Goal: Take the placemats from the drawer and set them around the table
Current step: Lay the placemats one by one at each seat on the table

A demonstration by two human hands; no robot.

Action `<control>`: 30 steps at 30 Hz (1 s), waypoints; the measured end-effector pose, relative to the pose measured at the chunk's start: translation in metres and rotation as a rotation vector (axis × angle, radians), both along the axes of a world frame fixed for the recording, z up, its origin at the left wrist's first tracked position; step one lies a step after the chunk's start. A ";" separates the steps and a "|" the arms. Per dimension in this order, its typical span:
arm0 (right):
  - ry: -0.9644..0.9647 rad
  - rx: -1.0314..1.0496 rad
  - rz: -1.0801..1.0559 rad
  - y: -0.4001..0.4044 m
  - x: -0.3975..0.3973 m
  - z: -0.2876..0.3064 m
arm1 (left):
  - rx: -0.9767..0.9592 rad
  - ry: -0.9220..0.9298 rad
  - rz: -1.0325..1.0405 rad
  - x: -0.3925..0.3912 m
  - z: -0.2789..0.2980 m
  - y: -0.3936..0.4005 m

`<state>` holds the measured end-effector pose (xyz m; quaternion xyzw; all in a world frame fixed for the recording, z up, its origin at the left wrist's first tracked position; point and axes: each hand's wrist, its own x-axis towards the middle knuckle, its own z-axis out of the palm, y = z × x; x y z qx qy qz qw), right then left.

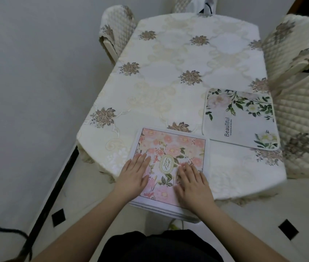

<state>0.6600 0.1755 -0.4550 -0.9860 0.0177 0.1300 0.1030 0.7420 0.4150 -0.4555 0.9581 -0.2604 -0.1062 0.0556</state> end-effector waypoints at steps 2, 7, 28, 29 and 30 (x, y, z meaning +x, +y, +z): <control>0.030 -0.007 -0.043 0.001 0.000 -0.004 | 0.028 0.012 -0.032 0.006 -0.009 0.004; 0.042 -0.001 -0.136 0.006 -0.003 -0.016 | 0.045 0.028 -0.090 0.021 -0.025 0.011; 0.012 -0.006 -0.256 0.021 -0.003 -0.023 | -0.079 0.010 -0.330 0.047 -0.041 0.044; -0.003 0.003 -0.261 0.021 -0.003 -0.022 | -0.093 -0.006 -0.318 0.048 -0.042 0.043; -0.006 0.013 -0.262 0.021 -0.003 -0.021 | -0.114 -0.017 -0.288 0.047 -0.041 0.043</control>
